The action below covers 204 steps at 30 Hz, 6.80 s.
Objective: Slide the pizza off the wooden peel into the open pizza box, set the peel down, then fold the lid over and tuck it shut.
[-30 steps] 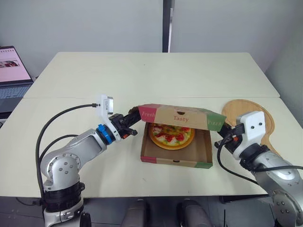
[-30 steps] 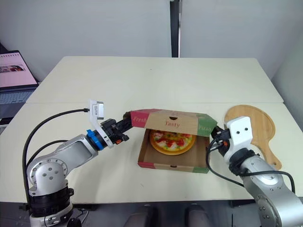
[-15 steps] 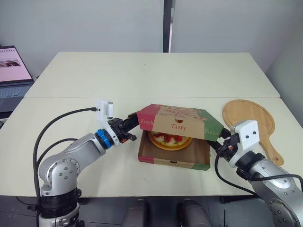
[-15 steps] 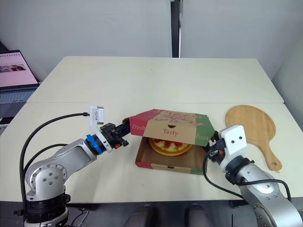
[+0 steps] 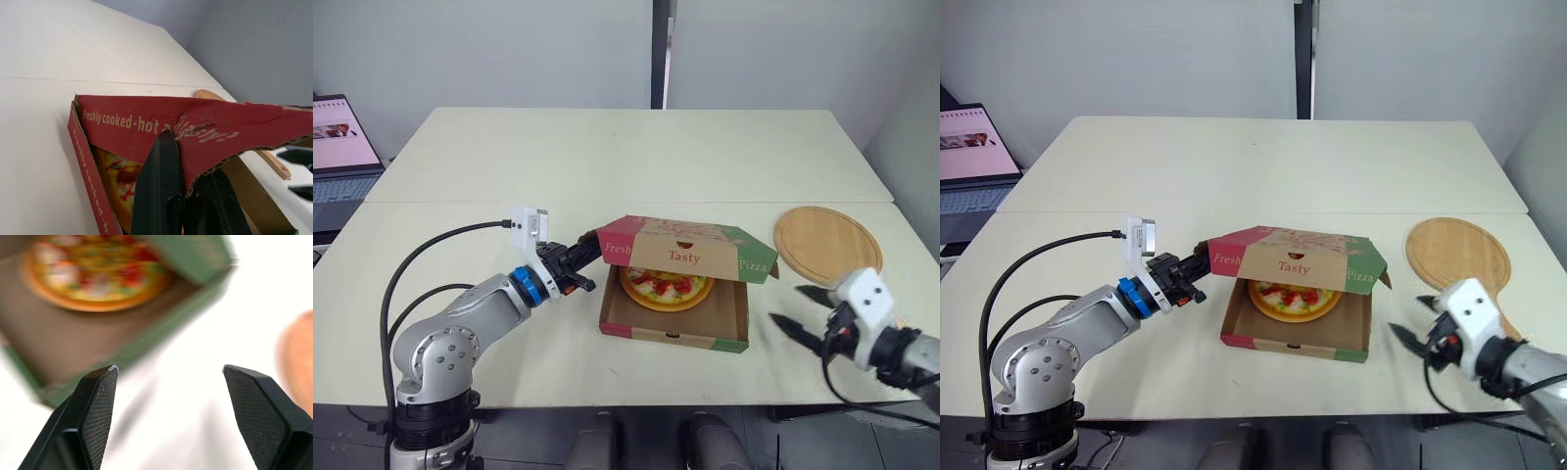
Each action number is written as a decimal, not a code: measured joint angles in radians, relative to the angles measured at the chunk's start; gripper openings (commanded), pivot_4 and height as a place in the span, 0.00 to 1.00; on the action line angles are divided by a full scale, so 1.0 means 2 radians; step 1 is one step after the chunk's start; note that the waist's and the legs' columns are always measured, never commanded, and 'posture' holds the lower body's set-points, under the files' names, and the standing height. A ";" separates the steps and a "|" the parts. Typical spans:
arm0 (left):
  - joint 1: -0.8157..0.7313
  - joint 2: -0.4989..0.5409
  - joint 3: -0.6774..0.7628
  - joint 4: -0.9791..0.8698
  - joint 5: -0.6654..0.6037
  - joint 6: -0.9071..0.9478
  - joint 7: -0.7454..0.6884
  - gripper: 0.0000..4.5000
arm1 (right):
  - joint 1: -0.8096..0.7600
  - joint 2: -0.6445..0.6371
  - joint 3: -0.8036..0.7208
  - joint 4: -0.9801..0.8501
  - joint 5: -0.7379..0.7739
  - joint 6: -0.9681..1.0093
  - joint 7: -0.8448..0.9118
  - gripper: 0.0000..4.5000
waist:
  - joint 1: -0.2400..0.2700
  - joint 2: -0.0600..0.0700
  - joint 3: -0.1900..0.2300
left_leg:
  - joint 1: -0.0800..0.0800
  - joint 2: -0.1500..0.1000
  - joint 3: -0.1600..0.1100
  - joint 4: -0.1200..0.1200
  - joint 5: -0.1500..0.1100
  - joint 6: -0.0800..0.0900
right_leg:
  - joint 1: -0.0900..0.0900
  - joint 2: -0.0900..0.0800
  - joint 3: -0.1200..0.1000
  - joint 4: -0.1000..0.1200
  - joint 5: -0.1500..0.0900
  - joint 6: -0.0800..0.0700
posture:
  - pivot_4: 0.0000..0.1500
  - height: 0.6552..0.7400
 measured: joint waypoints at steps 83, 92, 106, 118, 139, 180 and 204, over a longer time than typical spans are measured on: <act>-0.252 0.146 -0.237 0.250 0.270 -0.153 -0.512 0.01 | -0.102 -0.089 0.103 0.094 -0.007 -0.030 0.099 0.00 | -0.003 -0.001 0.001 | -0.001 0.000 -0.001 0.000 0.000 0.000 | -0.001 0.000 -0.001 0.001 0.000 0.000 | 1.00 1.00; -0.252 0.143 -0.237 0.257 0.279 -0.163 -0.520 0.01 | -0.109 -0.052 0.103 0.043 0.072 0.034 0.085 0.00 | 0.000 -0.001 0.001 | -0.001 0.000 -0.001 0.001 0.000 0.000 | -0.001 0.000 -0.001 0.000 0.000 0.000 | 1.00 1.00; -0.247 0.134 -0.267 0.252 0.337 -0.205 -0.523 0.01 | -0.084 -0.051 0.148 0.034 0.015 -0.004 0.072 0.00 | 0.000 -0.001 0.001 | -0.001 0.000 -0.001 0.001 0.000 0.000 | -0.001 0.000 -0.001 0.001 0.000 0.000 | 1.00 1.00; -0.245 0.123 -0.259 0.252 0.347 -0.205 -0.511 0.01 | -0.023 -0.096 0.094 0.016 0.000 -0.023 0.095 0.00 | 0.001 -0.001 0.001 | -0.001 0.000 -0.001 0.001 0.000 0.000 | 0.000 0.000 -0.001 0.000 0.000 0.000 | 1.00 1.00; -0.241 0.118 -0.256 0.233 0.346 -0.195 -0.502 0.00 | -0.077 -0.122 0.050 -0.064 0.077 0.018 0.109 0.99 | 0.001 -0.001 0.001 | -0.001 0.000 -0.002 0.001 0.000 0.000 | 0.000 0.000 -0.001 0.001 0.000 0.000 | 1.00 1.00; -0.235 0.099 -0.302 0.202 0.391 -0.274 -0.540 0.00 | -0.007 -0.084 0.030 -0.048 -0.006 0.006 0.081 0.99 | 0.002 -0.001 0.001 | -0.001 0.000 -0.002 0.001 0.000 0.000 | 0.001 0.000 -0.001 0.001 0.000 0.000 | 1.00 1.00; -0.241 0.091 -0.302 0.217 0.396 -0.274 -0.534 0.00 | -0.068 -0.026 0.133 -0.010 -0.003 0.004 0.056 0.01 | 0.000 -0.001 0.000 | 0.000 0.000 -0.002 0.002 0.000 0.000 | 0.001 0.001 -0.001 0.001 0.000 0.000 | 1.00 1.00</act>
